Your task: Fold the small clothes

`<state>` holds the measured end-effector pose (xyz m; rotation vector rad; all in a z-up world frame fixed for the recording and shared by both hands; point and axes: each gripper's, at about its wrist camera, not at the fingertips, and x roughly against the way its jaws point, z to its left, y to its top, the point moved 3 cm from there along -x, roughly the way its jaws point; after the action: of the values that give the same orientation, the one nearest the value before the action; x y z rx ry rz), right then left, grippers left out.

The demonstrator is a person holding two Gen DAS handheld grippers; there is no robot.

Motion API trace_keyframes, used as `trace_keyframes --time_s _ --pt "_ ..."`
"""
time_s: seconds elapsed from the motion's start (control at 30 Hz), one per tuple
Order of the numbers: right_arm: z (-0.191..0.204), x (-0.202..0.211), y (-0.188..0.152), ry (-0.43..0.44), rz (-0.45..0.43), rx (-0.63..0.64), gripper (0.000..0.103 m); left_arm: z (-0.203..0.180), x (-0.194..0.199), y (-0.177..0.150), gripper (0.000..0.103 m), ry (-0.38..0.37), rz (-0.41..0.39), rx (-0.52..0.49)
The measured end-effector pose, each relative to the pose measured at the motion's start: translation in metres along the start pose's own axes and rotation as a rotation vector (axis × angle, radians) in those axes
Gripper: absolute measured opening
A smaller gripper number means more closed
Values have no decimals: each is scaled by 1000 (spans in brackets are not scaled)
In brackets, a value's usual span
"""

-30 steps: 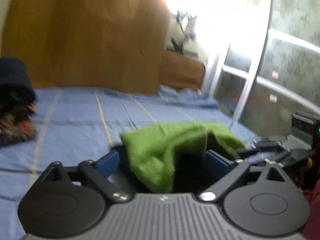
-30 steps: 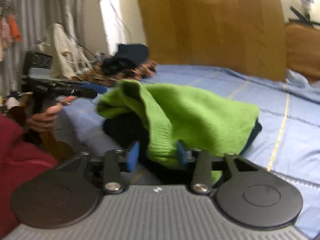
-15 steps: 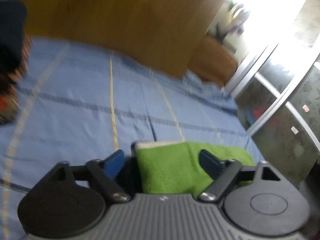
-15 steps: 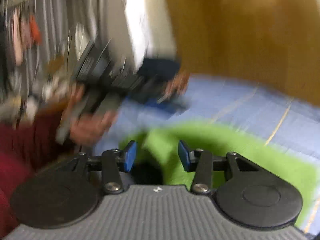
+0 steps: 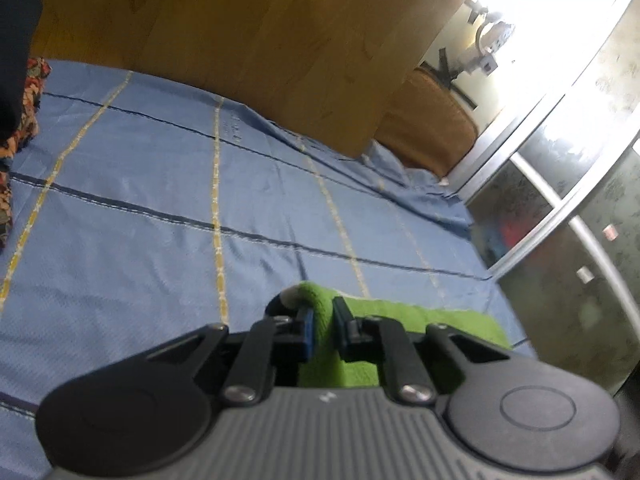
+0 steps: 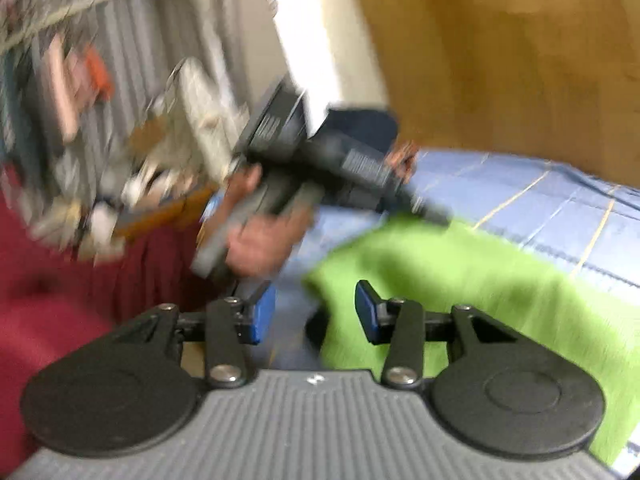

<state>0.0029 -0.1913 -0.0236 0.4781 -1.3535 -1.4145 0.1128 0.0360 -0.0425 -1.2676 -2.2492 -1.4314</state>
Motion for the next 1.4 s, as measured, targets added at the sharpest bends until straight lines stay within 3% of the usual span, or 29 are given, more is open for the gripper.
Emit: trace_keyframes --time_s 0.07,0.13,0.17,0.23,0.37,0.47,0.6,0.73,0.87,0.97,1.07,1.3,1.4 --pt "-12 -12 6 -34 -26 -70 46 2 -3 -3 10 14 5 7" --pt "-20 -34 -2 -54 12 -129 34 8 -4 -5 11 5 10 36" --pt "-25 -42 -9 -54 66 -161 23 10 -3 -6 11 5 8 44" --pt "-24 -60 -29 -41 192 -194 21 12 0 -7 11 11 9 48" --pt "-13 -29 -37 2 217 -169 21 13 4 -10 19 34 -9 37" --pt "-13 -18 -47 -22 226 -190 21 11 14 -11 22 55 -48 39" --pt "-21 11 -31 -54 73 -200 23 7 40 -9 30 37 -141 64" --pt "-34 29 -7 -198 -63 -190 23 -18 53 -6 32 -4 -184 6" --pt "-58 24 -11 -311 -32 -223 23 -52 43 -20 40 -6 -147 -144" --pt "-69 22 -32 -373 23 -251 21 -65 28 -38 41 68 -107 -257" --pt "-74 31 -54 -343 -15 -325 18 -59 5 -52 42 148 -17 -273" --pt "-76 49 -59 -290 -107 -380 19 -69 -5 -65 53 255 -48 -372" --pt "-71 57 -55 -289 -150 -374 25 -76 -8 -68 57 307 -55 -381"
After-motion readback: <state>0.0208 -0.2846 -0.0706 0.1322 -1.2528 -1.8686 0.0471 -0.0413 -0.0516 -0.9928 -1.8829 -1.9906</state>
